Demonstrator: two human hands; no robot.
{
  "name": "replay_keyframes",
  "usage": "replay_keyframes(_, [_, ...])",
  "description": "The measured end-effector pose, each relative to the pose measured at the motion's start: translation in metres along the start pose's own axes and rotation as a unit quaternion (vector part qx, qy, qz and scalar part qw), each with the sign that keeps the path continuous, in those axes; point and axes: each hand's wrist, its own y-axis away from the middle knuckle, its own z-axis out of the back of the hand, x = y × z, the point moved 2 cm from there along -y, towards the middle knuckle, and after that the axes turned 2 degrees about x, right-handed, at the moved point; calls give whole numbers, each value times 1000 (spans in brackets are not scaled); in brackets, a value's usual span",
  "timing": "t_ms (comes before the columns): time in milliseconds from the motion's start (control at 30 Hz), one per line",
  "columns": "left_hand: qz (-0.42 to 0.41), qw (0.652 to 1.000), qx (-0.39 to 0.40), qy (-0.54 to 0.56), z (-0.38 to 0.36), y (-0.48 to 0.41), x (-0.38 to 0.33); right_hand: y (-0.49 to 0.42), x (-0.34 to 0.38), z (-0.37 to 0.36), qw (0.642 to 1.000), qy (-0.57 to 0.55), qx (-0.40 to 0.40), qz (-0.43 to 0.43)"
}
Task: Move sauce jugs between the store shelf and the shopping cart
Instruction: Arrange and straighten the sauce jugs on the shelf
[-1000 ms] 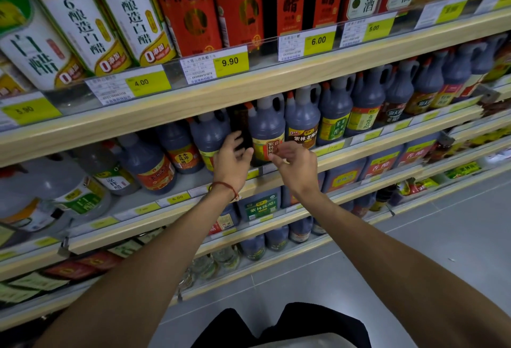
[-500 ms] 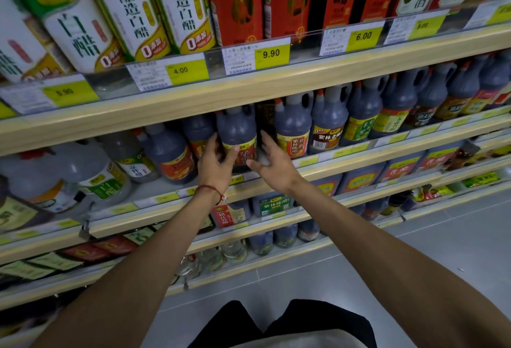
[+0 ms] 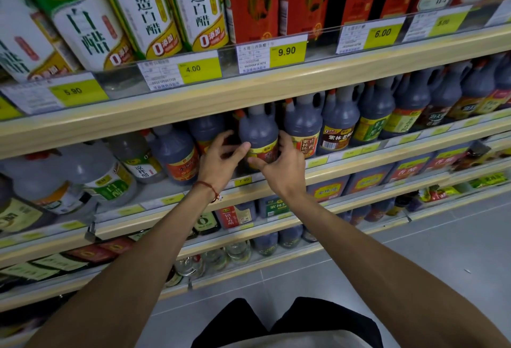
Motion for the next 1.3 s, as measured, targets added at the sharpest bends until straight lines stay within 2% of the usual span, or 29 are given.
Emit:
replay_keyframes(133, [-25, 1000, 14, -14, 5, -11, -17, 4, 8, -7, 998, 37, -55, -2])
replay_keyframes(333, [13, 995, 34, 90, -4, -16, -32, 13, 11, -4, 993, 55, -104, -7])
replay_keyframes(700, [31, 994, 31, 105, -20, -25, -31, 14, 6, 4, 992, 65, -105, -15])
replay_keyframes(1067, [26, 996, -18, 83, -27, -25, -25, 28, 12, -6, 990, -56, -129, -22])
replay_keyframes(1300, [3, 997, -49, 53, -30, -24, -19, 28, 10, 1, 994, -11, -103, -23])
